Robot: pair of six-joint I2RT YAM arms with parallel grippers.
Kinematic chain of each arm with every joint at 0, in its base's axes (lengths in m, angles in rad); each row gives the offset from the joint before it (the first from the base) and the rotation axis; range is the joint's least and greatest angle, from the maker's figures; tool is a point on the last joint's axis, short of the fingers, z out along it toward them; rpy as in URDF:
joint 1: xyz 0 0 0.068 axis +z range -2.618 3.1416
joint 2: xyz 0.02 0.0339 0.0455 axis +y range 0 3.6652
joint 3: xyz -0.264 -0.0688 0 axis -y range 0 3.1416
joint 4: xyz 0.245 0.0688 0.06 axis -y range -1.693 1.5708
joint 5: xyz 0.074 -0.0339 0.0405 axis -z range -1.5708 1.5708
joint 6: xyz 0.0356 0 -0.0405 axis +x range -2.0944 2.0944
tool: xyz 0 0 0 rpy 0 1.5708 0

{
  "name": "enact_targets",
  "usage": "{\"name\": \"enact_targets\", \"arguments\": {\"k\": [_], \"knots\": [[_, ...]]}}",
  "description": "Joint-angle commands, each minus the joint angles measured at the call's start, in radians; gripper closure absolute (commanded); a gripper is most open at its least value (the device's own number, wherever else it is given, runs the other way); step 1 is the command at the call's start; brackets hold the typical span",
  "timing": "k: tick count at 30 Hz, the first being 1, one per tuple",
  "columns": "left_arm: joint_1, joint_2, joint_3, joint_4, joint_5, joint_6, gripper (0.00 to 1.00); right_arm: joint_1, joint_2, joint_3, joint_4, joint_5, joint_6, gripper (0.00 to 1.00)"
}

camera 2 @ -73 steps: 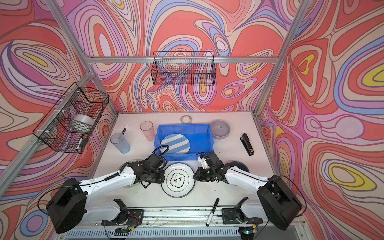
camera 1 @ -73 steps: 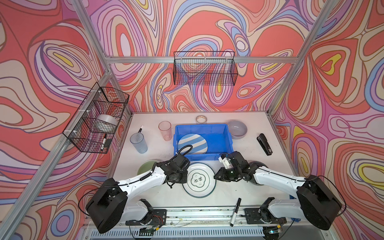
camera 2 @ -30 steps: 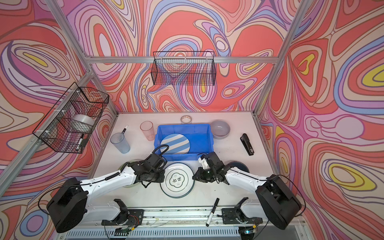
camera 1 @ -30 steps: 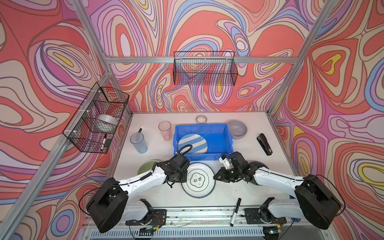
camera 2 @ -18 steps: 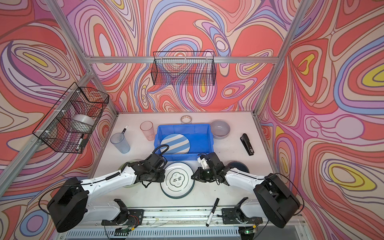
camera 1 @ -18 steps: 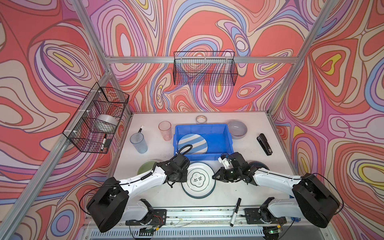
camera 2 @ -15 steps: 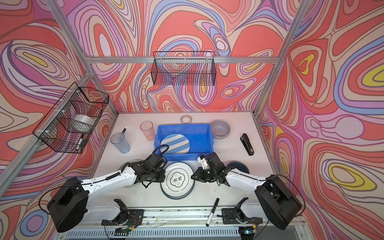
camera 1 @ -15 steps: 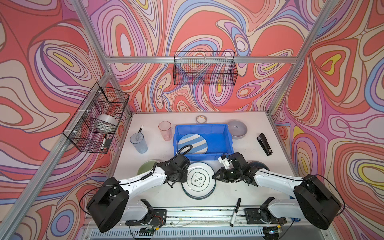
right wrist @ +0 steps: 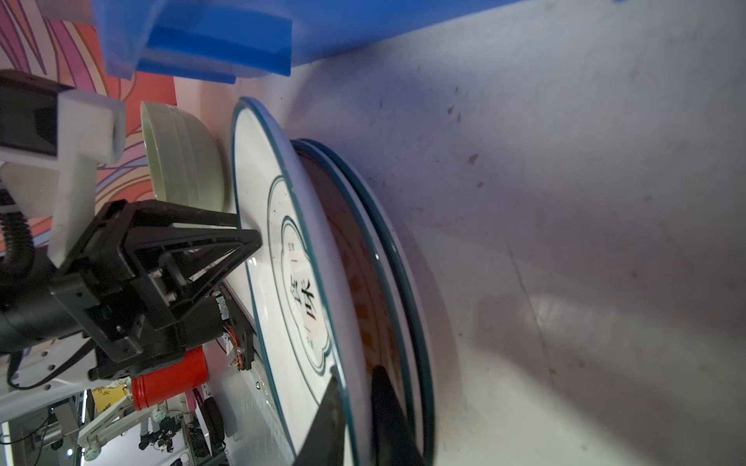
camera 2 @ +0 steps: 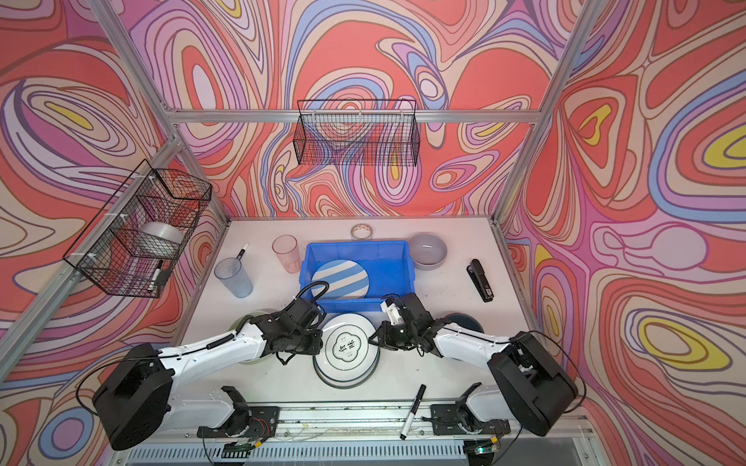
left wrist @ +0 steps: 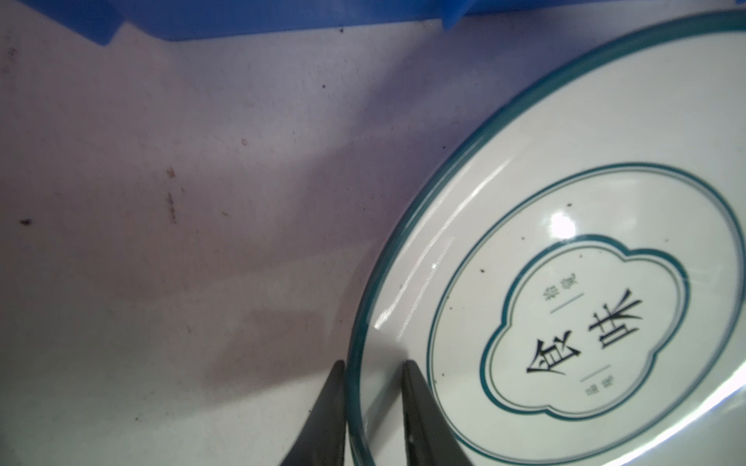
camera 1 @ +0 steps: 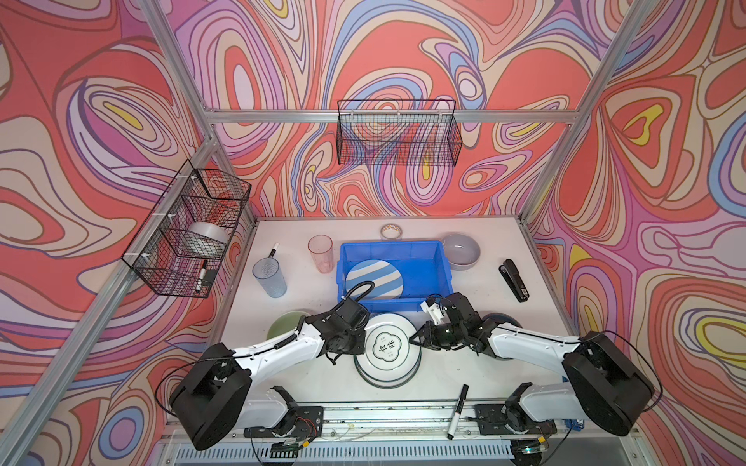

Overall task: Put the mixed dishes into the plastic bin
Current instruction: 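Pinch and tilt up the white plate rim with the right gripper, then lift the white plate toward the bin with right gripper while left draws back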

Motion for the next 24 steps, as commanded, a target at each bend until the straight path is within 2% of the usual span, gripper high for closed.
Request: {"name": "enact_targets", "arguments": {"k": [1,9,15,24], "knots": [[-0.016,0.011,0.0,0.028,0.059,-0.002,0.73,0.013,0.008,0.052,0.061,-0.018,-0.012,0.89],[-0.015,-0.04,0.016,-0.012,0.044,-0.005,0.67,0.013,-0.019,0.099,-0.08,0.047,-0.072,0.95],[-0.014,-0.081,0.064,-0.122,-0.001,0.009,0.6,0.012,-0.051,0.115,-0.138,0.053,-0.092,0.97],[-0.001,-0.179,0.144,-0.267,-0.066,0.053,0.45,0.012,-0.108,0.147,-0.249,0.068,-0.142,1.0]]}}
